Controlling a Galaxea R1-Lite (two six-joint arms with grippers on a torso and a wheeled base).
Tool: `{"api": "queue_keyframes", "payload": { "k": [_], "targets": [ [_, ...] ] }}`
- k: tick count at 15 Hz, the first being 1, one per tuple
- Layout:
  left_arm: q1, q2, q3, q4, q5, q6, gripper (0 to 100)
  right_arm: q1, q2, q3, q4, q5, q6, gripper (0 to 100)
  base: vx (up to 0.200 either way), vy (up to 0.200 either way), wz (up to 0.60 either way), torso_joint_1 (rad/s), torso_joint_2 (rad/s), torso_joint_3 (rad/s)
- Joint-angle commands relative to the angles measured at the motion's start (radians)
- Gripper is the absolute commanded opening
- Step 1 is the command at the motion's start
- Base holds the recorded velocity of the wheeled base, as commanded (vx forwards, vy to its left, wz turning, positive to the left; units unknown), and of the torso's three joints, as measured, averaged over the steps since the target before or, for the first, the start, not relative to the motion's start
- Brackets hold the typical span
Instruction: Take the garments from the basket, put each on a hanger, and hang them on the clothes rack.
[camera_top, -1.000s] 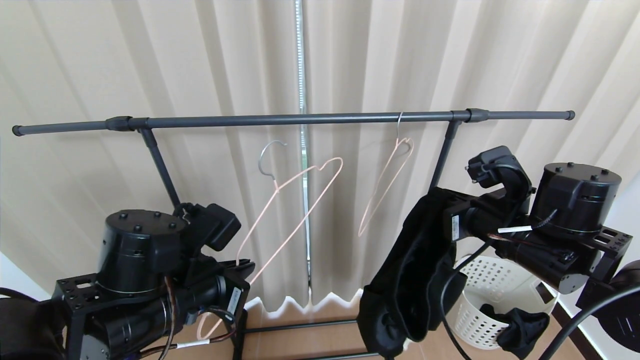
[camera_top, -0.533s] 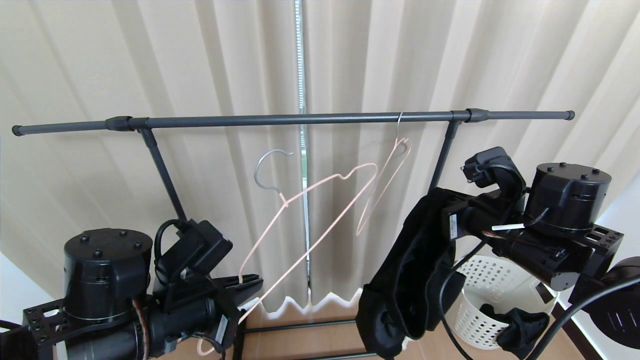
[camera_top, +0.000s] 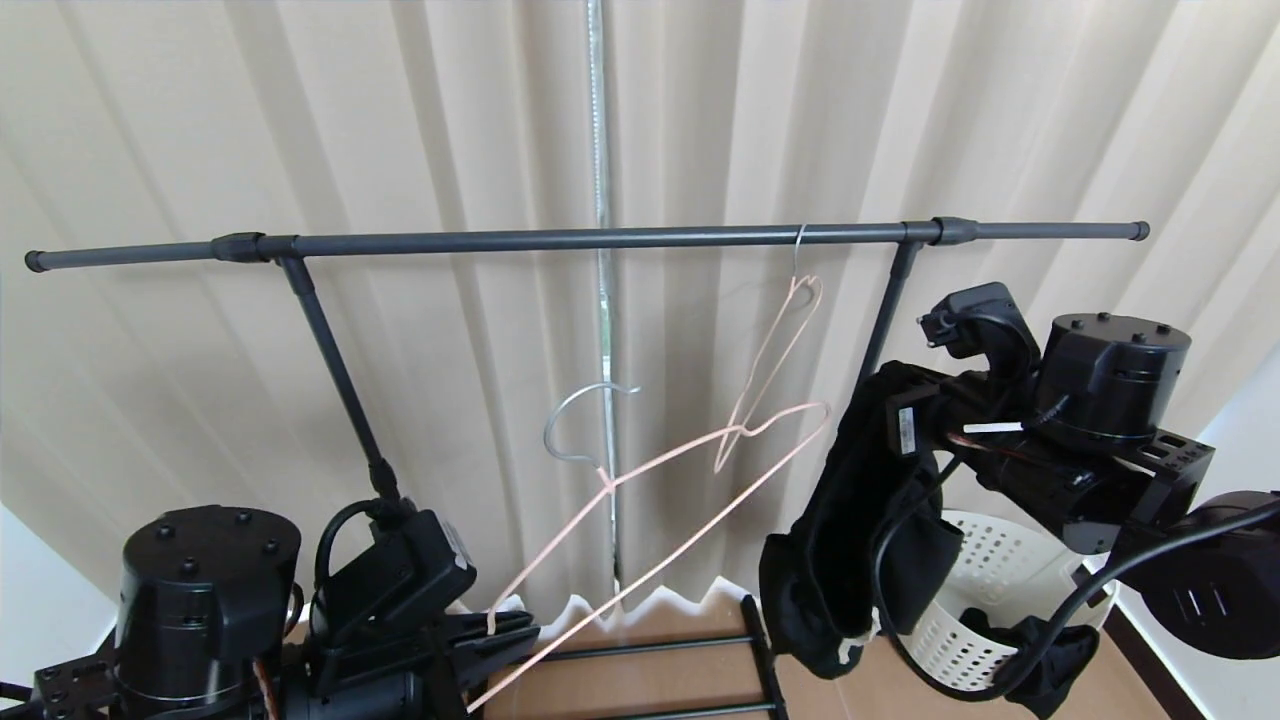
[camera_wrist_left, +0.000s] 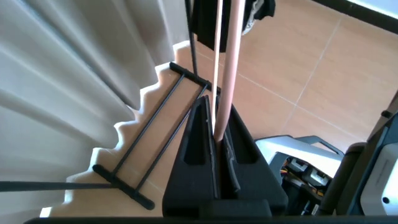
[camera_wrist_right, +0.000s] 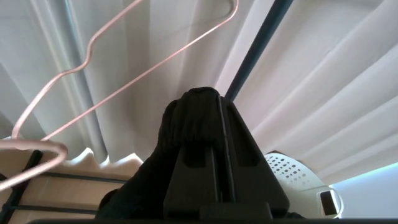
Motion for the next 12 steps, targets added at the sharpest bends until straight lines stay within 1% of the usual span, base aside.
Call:
{"api": "queue_keyframes", "payload": {
  "k": [1,5,7,11,12],
  "targets": [
    [-0.026,0.030,0.010,0.000,-0.001,0.006,0,0.001,0.013,-0.008,-0.002,-0.013,0.001,0,0.000,0.000,0.00,0.000,0.00,0.000],
    [-0.046,0.054,0.010,0.000,-0.001,0.006,0,0.014,0.013,-0.008,-0.002,-0.027,0.004,0,0.000,0.000,0.00,0.000,0.00,0.000],
    [-0.046,0.068,0.007,-0.001,0.001,0.005,0,0.046,0.013,-0.008,-0.004,-0.054,0.005,0,0.000,0.000,0.00,0.000,0.00,0.000],
    [-0.047,0.086,0.002,-0.004,0.003,0.002,0,0.096,0.013,-0.002,-0.004,-0.085,0.008,0,0.000,0.000,0.00,0.000,0.00,0.000],
    [-0.047,0.102,0.002,-0.018,0.004,0.000,0,0.121,0.013,-0.001,-0.004,-0.112,0.010,0,0.000,0.000,0.00,0.000,0.00,0.000]
  ]
}}
